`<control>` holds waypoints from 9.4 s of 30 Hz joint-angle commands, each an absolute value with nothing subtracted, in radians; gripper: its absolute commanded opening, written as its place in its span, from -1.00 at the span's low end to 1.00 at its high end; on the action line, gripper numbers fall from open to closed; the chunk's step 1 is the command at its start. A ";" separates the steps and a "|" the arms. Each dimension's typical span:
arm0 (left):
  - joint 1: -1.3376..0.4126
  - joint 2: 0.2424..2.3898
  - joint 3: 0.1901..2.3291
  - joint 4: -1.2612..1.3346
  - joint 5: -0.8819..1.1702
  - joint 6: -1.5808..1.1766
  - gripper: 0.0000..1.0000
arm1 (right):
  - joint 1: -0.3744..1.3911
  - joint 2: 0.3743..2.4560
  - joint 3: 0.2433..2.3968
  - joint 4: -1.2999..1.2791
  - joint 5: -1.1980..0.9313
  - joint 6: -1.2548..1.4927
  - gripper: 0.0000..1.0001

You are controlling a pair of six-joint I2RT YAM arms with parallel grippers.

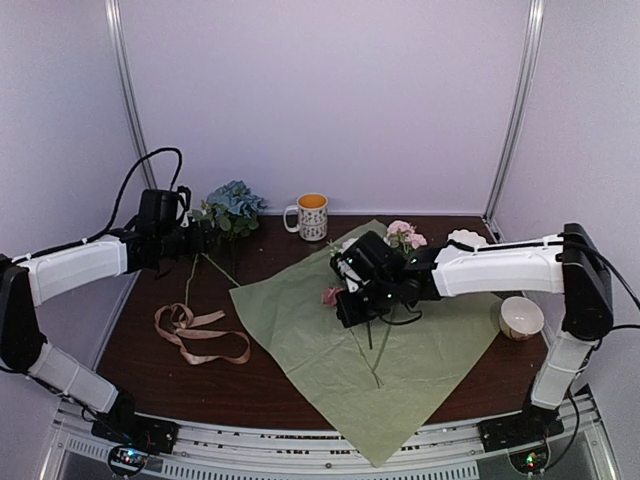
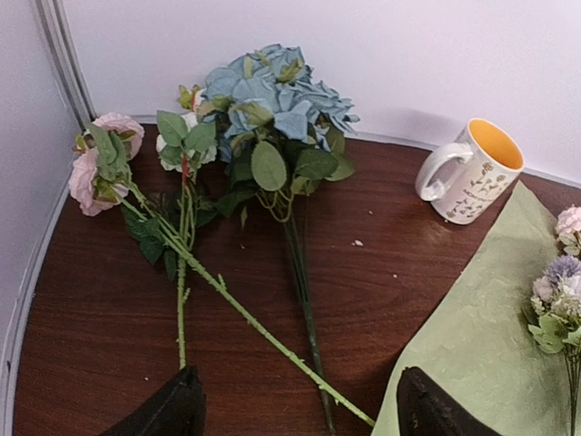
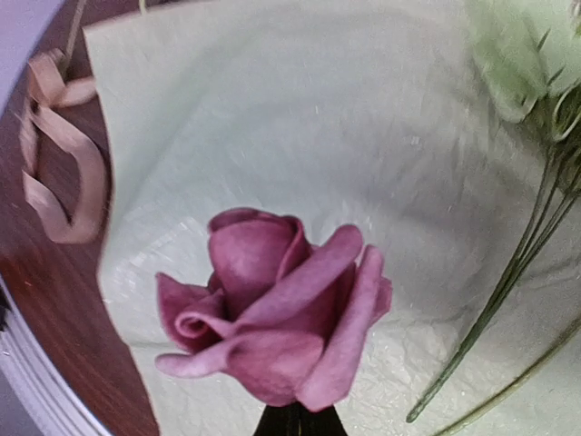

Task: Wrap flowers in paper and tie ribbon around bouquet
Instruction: Pick up the fake flower from the flattened wrapping paper, then place the fake flower on the flattened wrapping paper, then pick up the fake flower from the corner of the board, then pass from the left arm to the right, then place the fake flower on the flattened wrapping paper, then pick up the fake flower from the corner of the board, then pass from the left arm to the right, then place the fake flower on the flattened wrapping paper.

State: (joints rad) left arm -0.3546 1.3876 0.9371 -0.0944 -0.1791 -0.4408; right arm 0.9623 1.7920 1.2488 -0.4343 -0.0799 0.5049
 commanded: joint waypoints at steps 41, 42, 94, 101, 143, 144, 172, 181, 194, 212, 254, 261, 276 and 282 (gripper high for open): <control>-0.136 2.049 1.228 0.098 0.165 -0.833 0.10 | 0.603 1.541 0.938 -0.119 -0.023 0.638 -0.13; -0.136 2.053 1.231 0.098 0.163 -0.834 0.03 | 0.603 1.532 0.934 -0.121 -0.022 0.637 -0.13; -0.834 1.280 0.945 0.586 0.430 -0.171 -1.00 | 0.926 1.326 1.164 0.346 -0.495 0.365 0.34; -0.899 1.316 0.994 0.436 0.387 -0.041 -1.00 | 0.954 1.404 1.275 0.263 -0.471 0.341 0.32; -0.277 1.483 1.031 -0.177 -0.153 -0.455 0.51 | 0.497 1.802 1.325 -0.435 -0.256 0.524 -0.35; -0.254 1.510 1.042 -0.176 -0.134 -0.458 0.51 | 0.498 1.797 1.327 -0.441 -0.239 0.523 -0.26; -0.128 2.016 1.259 -0.224 -0.006 -0.471 -0.88 | 0.607 1.565 1.289 -0.517 -0.111 0.447 -0.13; -0.126 1.822 1.113 -0.124 -0.172 -0.578 -1.00 | 0.613 1.504 1.269 -0.521 -0.097 0.448 -0.13; -0.329 1.272 0.892 0.218 -0.423 -0.287 -1.00 | 0.665 1.408 1.239 -0.387 -0.172 0.386 -0.12; -0.773 1.322 0.973 0.719 0.555 -0.345 -1.00 | 0.876 1.376 1.271 0.240 -0.551 0.359 0.44; -0.585 1.454 1.127 -0.065 -0.031 -0.392 0.57 | 0.611 1.373 1.037 -0.348 -0.277 0.555 -1.00; -0.417 1.469 1.036 -0.123 -0.114 -0.450 0.85 | 0.575 1.563 1.104 -0.260 -0.269 0.589 -0.95; -0.249 1.782 1.151 -0.099 0.004 -0.513 0.52 | 0.575 1.685 1.184 -0.366 -0.105 0.544 -0.20; -0.259 1.950 1.239 -0.118 0.084 -0.553 0.46 | 0.594 1.601 1.171 -0.397 -0.022 0.521 -0.16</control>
State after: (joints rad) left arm -0.2501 1.8919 1.2049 -0.1314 0.0166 -0.5156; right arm 0.5789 1.6798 1.1675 -0.3653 -0.1150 0.5465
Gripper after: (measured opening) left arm 0.741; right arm 0.414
